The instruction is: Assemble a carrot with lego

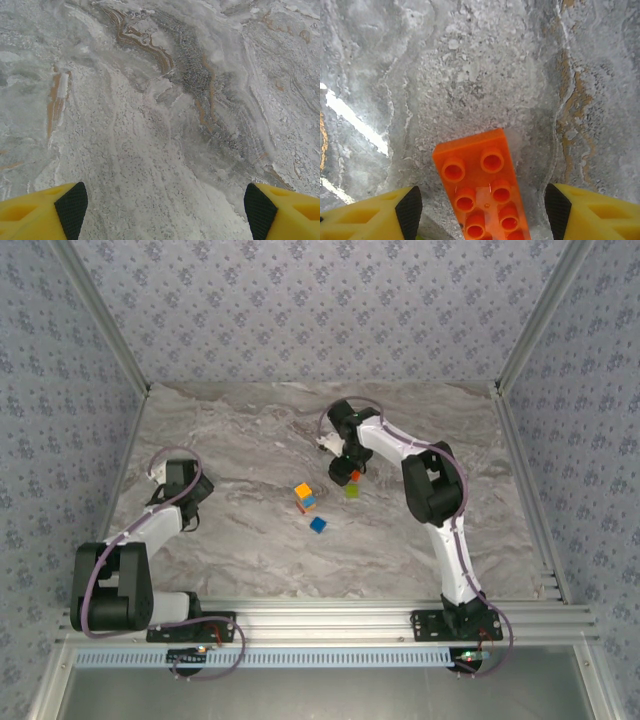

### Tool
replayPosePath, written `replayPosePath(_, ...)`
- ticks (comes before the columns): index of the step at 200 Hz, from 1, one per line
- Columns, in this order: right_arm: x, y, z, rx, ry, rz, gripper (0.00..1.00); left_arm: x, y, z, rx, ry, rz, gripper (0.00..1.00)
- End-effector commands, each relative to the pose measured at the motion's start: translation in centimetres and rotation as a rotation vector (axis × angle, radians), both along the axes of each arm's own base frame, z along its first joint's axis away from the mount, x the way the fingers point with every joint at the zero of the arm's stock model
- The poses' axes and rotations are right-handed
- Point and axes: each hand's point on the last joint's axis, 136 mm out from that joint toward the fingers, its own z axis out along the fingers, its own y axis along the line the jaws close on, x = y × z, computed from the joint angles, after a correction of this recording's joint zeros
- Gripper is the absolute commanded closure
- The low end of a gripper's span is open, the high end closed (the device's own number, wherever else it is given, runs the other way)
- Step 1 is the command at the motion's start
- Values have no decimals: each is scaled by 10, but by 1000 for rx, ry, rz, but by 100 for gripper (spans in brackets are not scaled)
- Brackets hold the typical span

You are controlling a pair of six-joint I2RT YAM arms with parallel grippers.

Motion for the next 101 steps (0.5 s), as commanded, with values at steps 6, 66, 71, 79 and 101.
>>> replayPosePath(6, -5, -3, -11, -18, 54, 37, 31, 4, 0, 5, 22, 6, -7, 16)
replayPosePath(66, -10, -7, -19, -35, 83, 45, 47, 5, 0, 5, 23, 7, -8, 16)
replayPosePath(71, -9, -7, -18, -34, 81, 45, 48, 5, 0, 5, 23, 9, -9, 16)
replayPosePath(79, -8, -8, -17, -34, 80, 45, 51, 5, 0, 5, 24, 9, -9, 16)
replayPosePath(101, -7, -6, -15, -22, 78, 40, 56, 5, 0, 5, 21, 7, -8, 16)
